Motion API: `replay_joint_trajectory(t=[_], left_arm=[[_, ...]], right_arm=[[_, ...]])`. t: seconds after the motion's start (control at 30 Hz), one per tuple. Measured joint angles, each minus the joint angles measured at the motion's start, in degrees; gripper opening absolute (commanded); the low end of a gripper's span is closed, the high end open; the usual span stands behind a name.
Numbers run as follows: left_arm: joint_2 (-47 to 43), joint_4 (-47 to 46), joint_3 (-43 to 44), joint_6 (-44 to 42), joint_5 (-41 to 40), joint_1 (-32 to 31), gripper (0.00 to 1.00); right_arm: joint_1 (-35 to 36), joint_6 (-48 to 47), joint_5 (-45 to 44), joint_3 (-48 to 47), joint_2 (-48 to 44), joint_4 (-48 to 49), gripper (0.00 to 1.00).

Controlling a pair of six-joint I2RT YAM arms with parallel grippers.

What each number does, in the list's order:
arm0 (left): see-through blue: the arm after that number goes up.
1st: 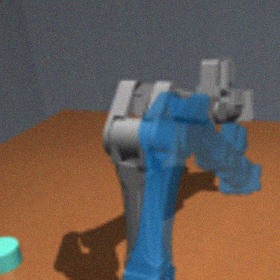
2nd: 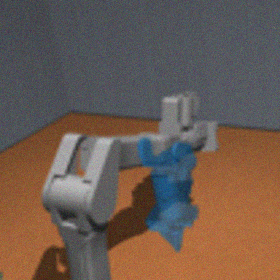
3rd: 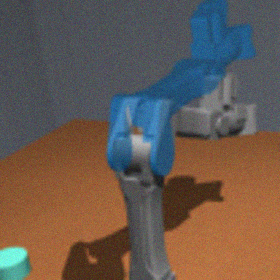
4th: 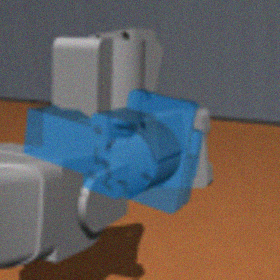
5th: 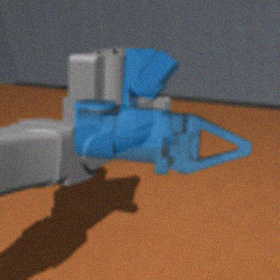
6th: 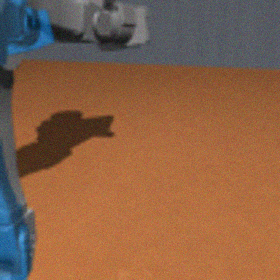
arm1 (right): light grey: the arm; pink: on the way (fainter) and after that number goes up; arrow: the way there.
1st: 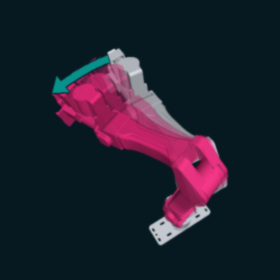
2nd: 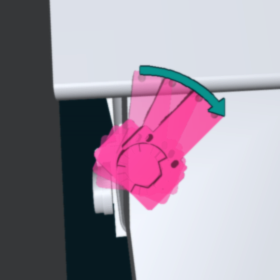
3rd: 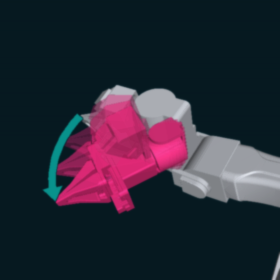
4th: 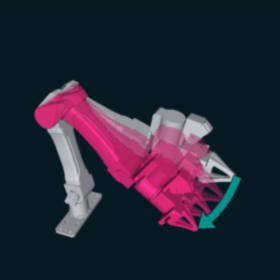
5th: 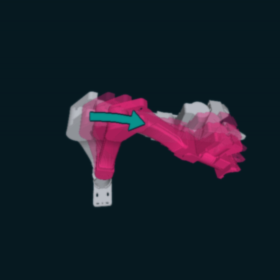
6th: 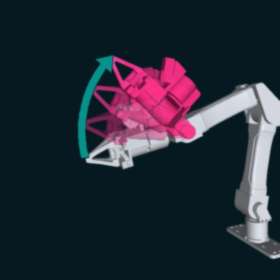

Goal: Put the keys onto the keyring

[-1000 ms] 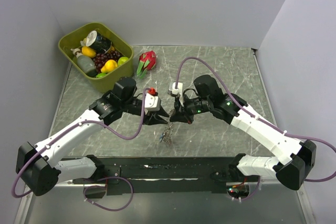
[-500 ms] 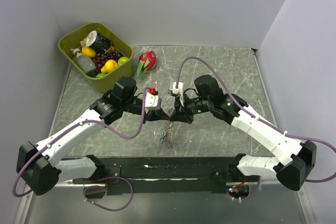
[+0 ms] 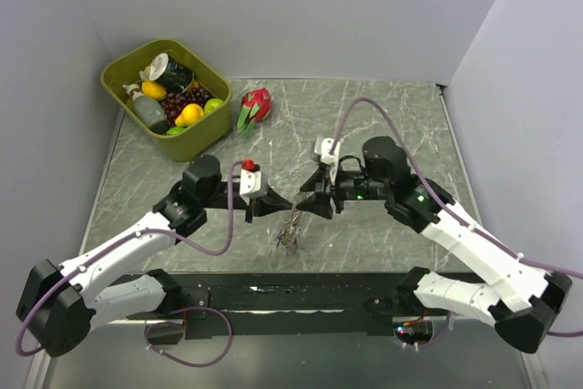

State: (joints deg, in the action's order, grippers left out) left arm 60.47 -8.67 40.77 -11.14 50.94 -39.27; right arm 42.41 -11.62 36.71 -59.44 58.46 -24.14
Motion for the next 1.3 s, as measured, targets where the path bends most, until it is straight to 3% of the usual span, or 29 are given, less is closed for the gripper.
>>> replay_joint_trajectory(t=[0.27,0.67,0.93,1.3], left_arm=[[-7.6,-23.8,-11.8,11.4,-6.7,-0.1,0.01],[-8.6,-50.1,-19.8,22.1,-12.2,-0.1,0.01],[-8.4,-56.5,-20.0,23.3,-14.1,-0.1,0.01],[-8.1,-56.7,-20.0,23.4,-14.2,-0.1,0.01]], right_arm=[[-1.6,1.6,0.2,2.6,-5.4,5.9,0.54],[-1.6,4.1,6.8,4.0,-4.8,10.3,0.54],[-0.8,6.3,8.0,4.3,-3.5,12.7,0.47],[1.0,9.3,8.2,4.3,-1.1,16.1,0.42]])
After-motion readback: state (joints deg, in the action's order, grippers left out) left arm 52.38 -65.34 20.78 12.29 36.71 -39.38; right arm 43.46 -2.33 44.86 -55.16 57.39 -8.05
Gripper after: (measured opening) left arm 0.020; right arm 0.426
